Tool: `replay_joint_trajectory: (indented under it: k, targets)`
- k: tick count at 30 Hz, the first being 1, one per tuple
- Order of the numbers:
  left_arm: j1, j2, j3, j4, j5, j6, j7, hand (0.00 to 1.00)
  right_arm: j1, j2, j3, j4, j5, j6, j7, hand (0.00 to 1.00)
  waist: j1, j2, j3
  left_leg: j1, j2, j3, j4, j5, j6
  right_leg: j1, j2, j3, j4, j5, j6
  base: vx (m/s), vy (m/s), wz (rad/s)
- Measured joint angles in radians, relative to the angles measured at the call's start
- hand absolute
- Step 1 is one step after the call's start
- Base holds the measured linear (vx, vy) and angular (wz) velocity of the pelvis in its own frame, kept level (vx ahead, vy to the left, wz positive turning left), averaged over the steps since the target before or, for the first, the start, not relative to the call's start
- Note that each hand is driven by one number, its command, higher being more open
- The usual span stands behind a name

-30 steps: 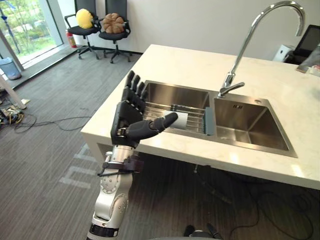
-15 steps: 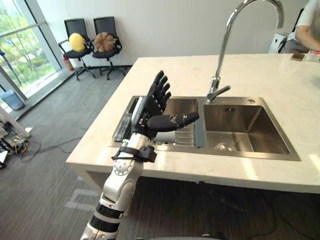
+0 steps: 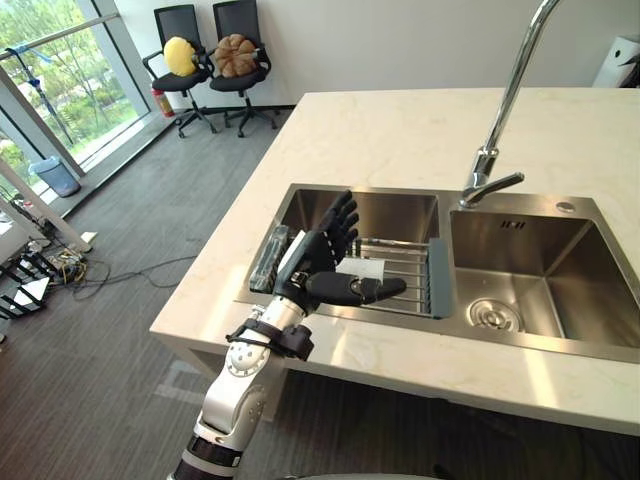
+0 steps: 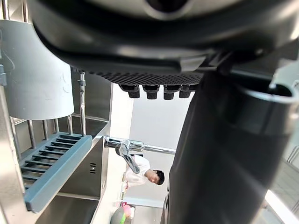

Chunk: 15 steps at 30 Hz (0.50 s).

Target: Walk over to the sink, pick up the cup, carry it to the dishwasher, place the cup inside the dishwasher, then close the dishwasher door

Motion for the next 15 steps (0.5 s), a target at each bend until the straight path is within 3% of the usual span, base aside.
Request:
replay_joint_trajectory:
  k: [1, 2, 4, 5, 6, 7, 8, 9, 10, 11, 12, 13, 15]
  targets:
    - [0.000, 0.004, -0.009, -0.005, 0.001, 0.001, -0.013, 1.00, 0.014, 0.000, 0.000, -0.010, 0.012, -0.005, 0.000, 1.00, -0.007, -0.011, -0.004, 0.009, -0.025, -0.018, -0.007, -0.011, 0.012, -0.005, -0.036, -0.010, 0.054, -0.028, 0.004, 0.04, 0.062, 0.37]
    - [0.001, 0.001, -0.021, -0.019, 0.004, 0.001, -0.017, 1.00, 0.022, -0.004, -0.003, -0.017, 0.017, -0.010, 0.000, 1.00, -0.009, -0.017, -0.006, 0.024, -0.045, -0.040, -0.026, -0.015, 0.018, -0.028, -0.073, -0.023, 0.163, -0.044, -0.016, 0.04, 0.060, 0.33]
    - [0.002, 0.007, -0.023, -0.023, 0.006, 0.001, -0.016, 1.00, 0.028, 0.002, -0.006, -0.037, 0.040, -0.011, 0.003, 1.00, -0.009, -0.025, -0.004, 0.052, -0.061, -0.051, -0.034, -0.017, 0.030, -0.100, -0.123, -0.009, 0.357, -0.030, -0.070, 0.03, 0.066, 0.22]
    - [0.004, 0.013, -0.023, -0.021, 0.015, 0.000, -0.013, 1.00, 0.029, 0.015, -0.005, -0.049, 0.054, -0.013, 0.007, 1.00, -0.016, -0.038, -0.002, 0.067, -0.061, -0.068, -0.030, -0.025, 0.041, -0.112, -0.132, 0.011, 0.410, -0.009, -0.102, 0.05, 0.057, 0.31]
    - [0.004, 0.014, -0.023, -0.018, 0.021, 0.000, -0.012, 1.00, 0.029, 0.021, -0.006, -0.049, 0.054, -0.013, 0.008, 1.00, -0.023, -0.042, -0.003, 0.071, -0.057, -0.082, -0.025, -0.029, 0.046, -0.116, -0.133, 0.015, 0.431, -0.001, -0.114, 0.10, 0.013, 0.42]
    - [0.005, 0.019, -0.022, -0.003, 0.038, -0.014, -0.010, 1.00, 0.026, 0.034, -0.014, -0.045, 0.055, -0.013, 0.014, 1.00, -0.026, -0.036, -0.002, 0.068, -0.043, -0.097, -0.015, -0.036, 0.045, -0.124, -0.122, 0.042, 0.432, -0.033, -0.111, 0.10, -0.006, 0.39]
    - [0.005, 0.028, -0.014, 0.015, 0.041, -0.032, -0.006, 1.00, 0.020, 0.046, -0.019, -0.045, 0.055, -0.010, 0.017, 1.00, -0.021, -0.036, -0.003, 0.056, -0.026, -0.104, 0.000, -0.047, 0.039, -0.125, -0.094, 0.069, 0.341, -0.069, -0.092, 0.10, -0.009, 0.31]
    - [0.005, 0.036, -0.007, 0.020, 0.041, -0.035, -0.006, 1.00, 0.015, 0.055, -0.028, -0.043, 0.054, -0.009, 0.017, 1.00, -0.022, -0.039, -0.003, 0.048, -0.019, -0.108, 0.007, -0.051, 0.035, -0.128, -0.082, 0.081, 0.282, -0.067, -0.089, 0.08, -0.029, 0.19]
    - [0.005, 0.058, 0.006, 0.028, 0.042, -0.038, -0.004, 1.00, 0.009, 0.073, -0.044, -0.042, 0.053, -0.007, 0.017, 1.00, -0.021, -0.058, -0.003, 0.036, -0.014, -0.110, 0.016, -0.056, 0.022, -0.131, -0.062, 0.107, 0.152, -0.035, -0.077, 0.07, -0.055, 0.12]
    - [0.005, 0.089, 0.027, 0.030, 0.040, -0.038, -0.002, 1.00, 0.009, 0.094, -0.047, -0.040, 0.047, -0.002, 0.019, 1.00, -0.020, -0.096, 0.004, 0.033, -0.022, -0.110, 0.030, -0.062, 0.002, -0.130, -0.060, 0.123, 0.062, 0.078, -0.073, 0.10, -0.140, 0.10]
    - [0.006, 0.099, 0.038, 0.035, 0.037, -0.038, -0.002, 1.00, 0.009, 0.103, -0.050, -0.036, 0.042, 0.000, 0.021, 1.00, -0.022, -0.114, 0.008, 0.037, -0.024, -0.110, 0.037, -0.066, -0.003, -0.125, -0.063, 0.122, 0.049, 0.112, -0.017, 0.14, -0.206, 0.01]
    - [0.013, 0.094, 0.046, 0.055, 0.036, -0.033, 0.002, 1.00, 0.011, 0.103, -0.070, -0.031, 0.029, 0.008, 0.023, 1.00, -0.019, -0.097, 0.000, 0.038, 0.007, -0.104, 0.047, -0.074, -0.018, -0.100, -0.032, 0.110, 0.007, 0.116, 0.016, 0.15, -0.207, -0.06]
    - [0.020, 0.080, 0.047, 0.053, 0.036, -0.031, -0.004, 1.00, 0.010, 0.088, -0.081, -0.030, -0.013, 0.012, 0.027, 1.00, -0.012, -0.069, -0.017, 0.025, 0.050, -0.089, 0.045, -0.080, -0.040, -0.091, 0.025, 0.102, -0.070, 0.141, 0.008, 0.17, -0.150, -0.21]
